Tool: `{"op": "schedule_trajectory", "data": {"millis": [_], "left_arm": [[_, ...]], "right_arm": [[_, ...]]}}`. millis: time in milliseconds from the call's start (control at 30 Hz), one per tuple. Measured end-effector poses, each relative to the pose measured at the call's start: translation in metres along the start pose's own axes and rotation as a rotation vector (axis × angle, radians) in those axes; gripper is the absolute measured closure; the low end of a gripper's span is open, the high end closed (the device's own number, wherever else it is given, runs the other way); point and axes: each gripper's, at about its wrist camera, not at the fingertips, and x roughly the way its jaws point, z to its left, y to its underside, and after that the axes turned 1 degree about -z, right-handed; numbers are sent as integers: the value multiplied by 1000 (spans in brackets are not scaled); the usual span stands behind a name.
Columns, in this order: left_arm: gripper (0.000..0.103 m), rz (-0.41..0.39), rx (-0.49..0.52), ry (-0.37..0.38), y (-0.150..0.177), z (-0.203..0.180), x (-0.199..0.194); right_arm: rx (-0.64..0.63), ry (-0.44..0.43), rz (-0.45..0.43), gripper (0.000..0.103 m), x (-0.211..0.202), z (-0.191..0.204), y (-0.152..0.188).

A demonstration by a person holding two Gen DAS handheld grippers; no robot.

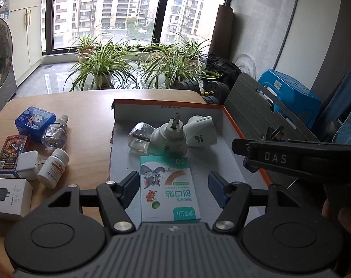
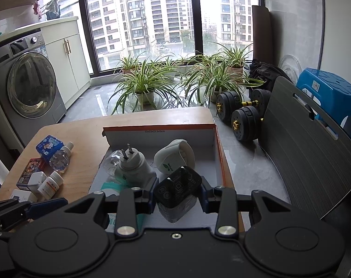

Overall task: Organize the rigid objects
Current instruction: 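Lower the black charger into the box and open the right tool while the left tool lifts away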

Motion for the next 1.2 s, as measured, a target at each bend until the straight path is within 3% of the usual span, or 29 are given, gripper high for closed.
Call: {"op": "schedule_trajectory", "data": {"millis": [400,533,833,1067,1200], "left_arm": [[35,-2,-19,-19,-1,10,-3],[27,2,-24,-32,-2,15,-5],[16,1,-26,-60,-4,22,-11],[10,3,-28,-87,-5,28,-19],[7,0,-26,-102,-4,34,-25]], "right_arm": [[2,-14,42,59,2,3,5],[17,-25,67,58,6,4,3],[27,-26,28,51,2,7,-9],[11,3,-21,25,-7,14,-10],[15,-5,-33,21,-13,18,-8]]}}
